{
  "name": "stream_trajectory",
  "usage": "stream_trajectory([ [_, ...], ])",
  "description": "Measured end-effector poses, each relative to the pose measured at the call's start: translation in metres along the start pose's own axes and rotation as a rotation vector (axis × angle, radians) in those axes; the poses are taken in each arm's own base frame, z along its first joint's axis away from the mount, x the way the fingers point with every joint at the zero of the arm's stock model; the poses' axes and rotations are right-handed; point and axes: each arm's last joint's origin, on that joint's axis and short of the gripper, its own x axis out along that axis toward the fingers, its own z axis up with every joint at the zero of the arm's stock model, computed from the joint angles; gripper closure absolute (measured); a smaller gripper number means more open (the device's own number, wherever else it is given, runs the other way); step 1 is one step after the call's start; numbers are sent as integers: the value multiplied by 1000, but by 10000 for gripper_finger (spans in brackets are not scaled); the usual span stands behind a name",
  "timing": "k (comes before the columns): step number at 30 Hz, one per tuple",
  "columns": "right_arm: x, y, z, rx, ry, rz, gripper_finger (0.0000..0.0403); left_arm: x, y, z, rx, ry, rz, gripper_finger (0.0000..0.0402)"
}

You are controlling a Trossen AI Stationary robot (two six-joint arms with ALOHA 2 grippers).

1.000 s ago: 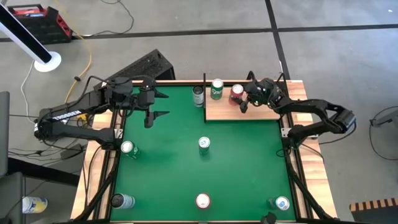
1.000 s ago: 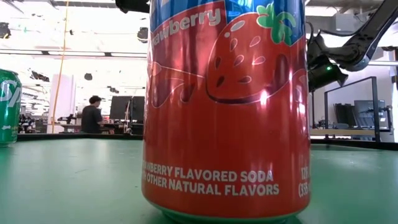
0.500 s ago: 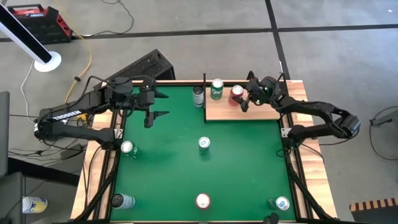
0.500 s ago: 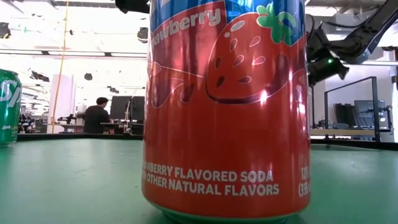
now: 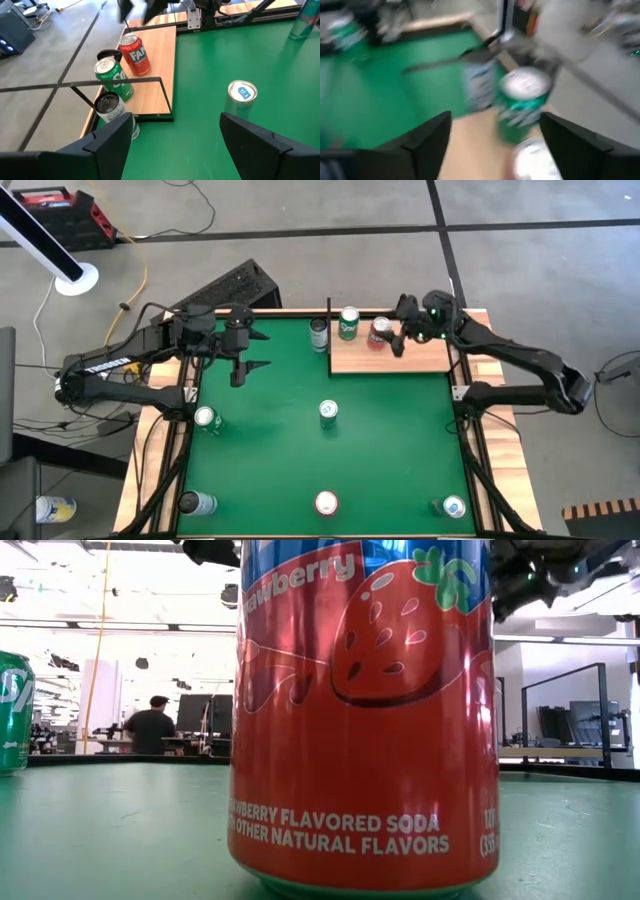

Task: Place canned beverage on shelf
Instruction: Put the top orange soda can on the shelf

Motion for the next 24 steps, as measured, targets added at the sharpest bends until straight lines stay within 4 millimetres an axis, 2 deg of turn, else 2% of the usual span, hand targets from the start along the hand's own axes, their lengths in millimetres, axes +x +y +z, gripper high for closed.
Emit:
stream_trajectory([
  [5,2,32,-13,-23,182,86,199,0,0,-1,16,6,-2,118],
  [10,10,44,-23,-68,299,0,359,0,0,1,27,-10,3,118],
  [11,13,44,-26,-77,323,-17,379,0,0,1,27,-11,4,118],
  [17,34,35,-40,-92,433,-105,375,0,0,1,19,-11,4,118],
  [24,46,18,-50,-98,488,-147,387,0,1,1,16,-12,21,118],
])
